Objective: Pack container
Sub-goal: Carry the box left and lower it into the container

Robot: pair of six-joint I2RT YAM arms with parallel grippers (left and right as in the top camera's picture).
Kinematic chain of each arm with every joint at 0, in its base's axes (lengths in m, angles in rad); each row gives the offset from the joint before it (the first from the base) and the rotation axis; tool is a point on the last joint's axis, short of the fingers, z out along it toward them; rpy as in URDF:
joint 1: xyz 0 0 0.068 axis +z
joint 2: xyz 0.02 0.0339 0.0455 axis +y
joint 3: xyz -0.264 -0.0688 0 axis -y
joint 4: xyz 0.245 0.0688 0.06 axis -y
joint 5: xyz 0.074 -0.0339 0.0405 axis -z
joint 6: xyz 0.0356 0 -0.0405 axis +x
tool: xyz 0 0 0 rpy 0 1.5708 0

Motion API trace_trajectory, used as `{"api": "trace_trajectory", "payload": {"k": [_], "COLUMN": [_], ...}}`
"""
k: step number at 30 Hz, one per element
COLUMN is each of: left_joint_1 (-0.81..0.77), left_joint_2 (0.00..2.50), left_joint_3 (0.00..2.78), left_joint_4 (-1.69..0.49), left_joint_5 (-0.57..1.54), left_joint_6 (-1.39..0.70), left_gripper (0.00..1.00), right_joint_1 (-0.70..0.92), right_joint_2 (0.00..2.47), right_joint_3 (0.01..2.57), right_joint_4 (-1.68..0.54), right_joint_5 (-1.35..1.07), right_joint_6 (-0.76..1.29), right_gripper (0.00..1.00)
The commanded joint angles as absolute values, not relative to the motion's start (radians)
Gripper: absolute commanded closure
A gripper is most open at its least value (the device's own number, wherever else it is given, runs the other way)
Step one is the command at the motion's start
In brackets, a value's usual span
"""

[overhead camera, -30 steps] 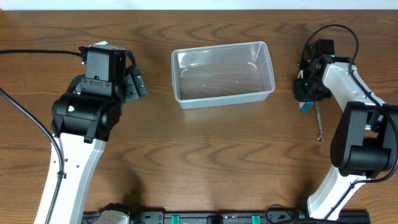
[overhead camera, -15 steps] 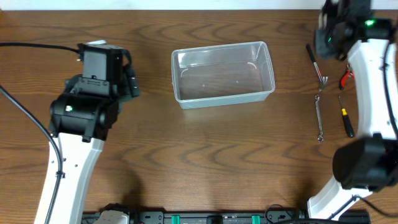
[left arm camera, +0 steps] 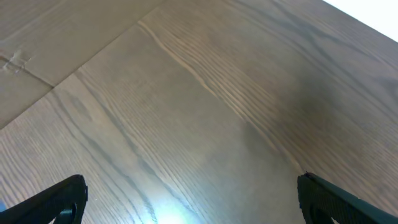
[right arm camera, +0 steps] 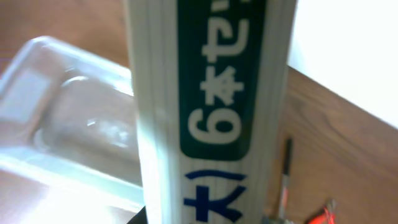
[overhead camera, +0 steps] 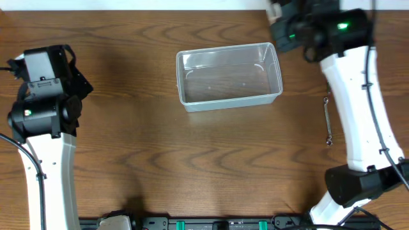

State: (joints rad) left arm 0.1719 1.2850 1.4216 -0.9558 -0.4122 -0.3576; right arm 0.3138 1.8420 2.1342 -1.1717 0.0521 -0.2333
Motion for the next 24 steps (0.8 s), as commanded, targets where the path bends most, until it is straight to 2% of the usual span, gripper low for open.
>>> {"api": "trace_trajectory", "payload": {"k": [1, 8, 14, 20, 24], "left_joint_1": [0.180, 0.180, 0.180, 0.180, 0.180], "left_joint_2": [1.301, 1.302, 1.302, 1.302, 1.302], "left_joint_3": [1.429, 1.429, 1.429, 1.429, 1.429], "left_joint_4": [-0.953, -0.953, -0.953, -0.953, -0.953], "left_joint_5": [-0.430, -0.431, -0.431, -0.431, -0.431], "left_joint_6": [-0.376, -0.376, -0.376, -0.376, -0.376], "left_gripper": [0.02, 0.02, 0.02, 0.02, 0.02], "right_joint_1": [0.398, 0.503, 0.496, 0.493, 0.490], "right_joint_2": [1.839, 1.861, 1.909, 1.992, 2.048], "right_joint_3": [2.145, 2.142, 2.100, 2.016, 1.979], "right_joint_4": [-1.180, -1.268, -1.309, -1.293, -1.238], "right_joint_5": [0.044, 0.044, 0.043, 0.029, 0.028], "right_joint_6": [-0.343, -0.531, -0.582, -0.844, -0.879], "right_gripper": [0.99, 0.99, 0.99, 0.99, 0.99]}}
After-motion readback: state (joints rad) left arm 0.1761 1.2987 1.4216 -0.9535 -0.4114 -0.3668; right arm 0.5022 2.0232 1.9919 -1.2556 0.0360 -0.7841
